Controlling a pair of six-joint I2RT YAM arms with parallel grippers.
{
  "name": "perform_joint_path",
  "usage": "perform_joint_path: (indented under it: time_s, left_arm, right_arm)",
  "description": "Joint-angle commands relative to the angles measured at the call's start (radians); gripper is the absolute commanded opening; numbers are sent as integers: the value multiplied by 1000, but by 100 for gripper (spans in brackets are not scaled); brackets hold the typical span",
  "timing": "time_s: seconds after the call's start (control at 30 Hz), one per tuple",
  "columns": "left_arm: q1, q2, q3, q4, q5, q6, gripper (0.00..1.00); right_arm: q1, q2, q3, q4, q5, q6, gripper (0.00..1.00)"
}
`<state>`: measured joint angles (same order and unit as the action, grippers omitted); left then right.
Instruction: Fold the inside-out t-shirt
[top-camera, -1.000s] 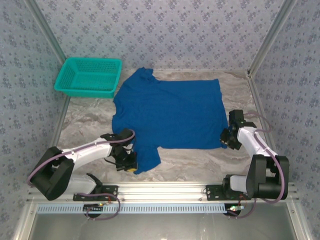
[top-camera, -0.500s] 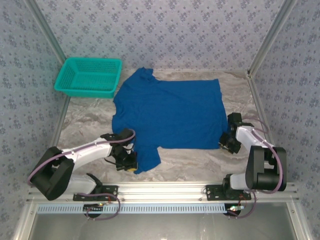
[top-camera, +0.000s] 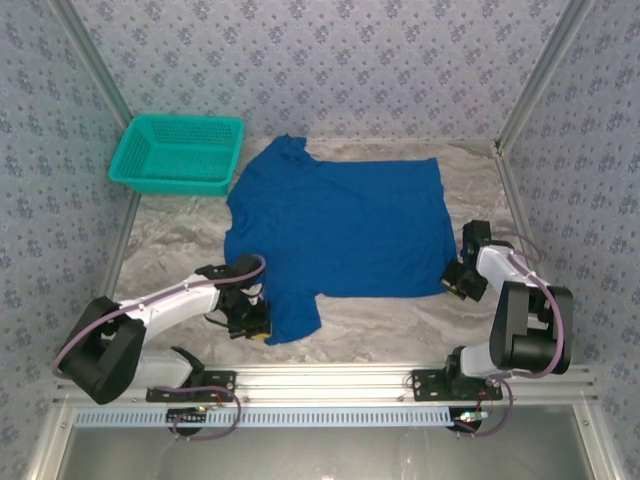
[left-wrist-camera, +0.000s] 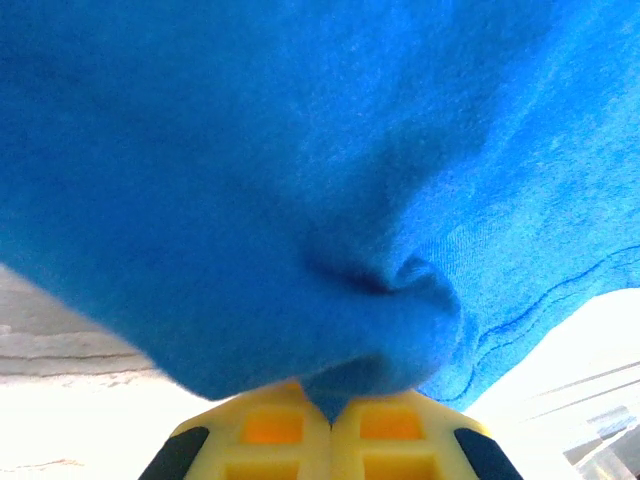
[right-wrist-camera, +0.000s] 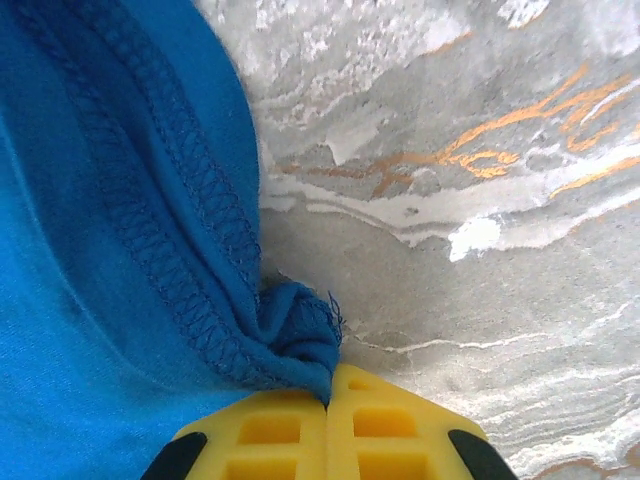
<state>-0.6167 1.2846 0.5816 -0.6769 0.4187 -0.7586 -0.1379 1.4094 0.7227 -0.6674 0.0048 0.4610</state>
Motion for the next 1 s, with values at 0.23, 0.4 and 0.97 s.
perform_joint_path:
  time_s: [0.23,0.4,0.97]
  left_arm:
    - [105,-133,72,-151,20,60,0]
    - [147,-128,160,-187,51,94,0]
    - [434,176,498,81,-7,204,0]
  right_arm:
    - [-4,-120,20,-76,39,-26,0]
    - [26,-148,71,-107,-3,-15,0]
    - [58,365,578,-55,-169,-83,0]
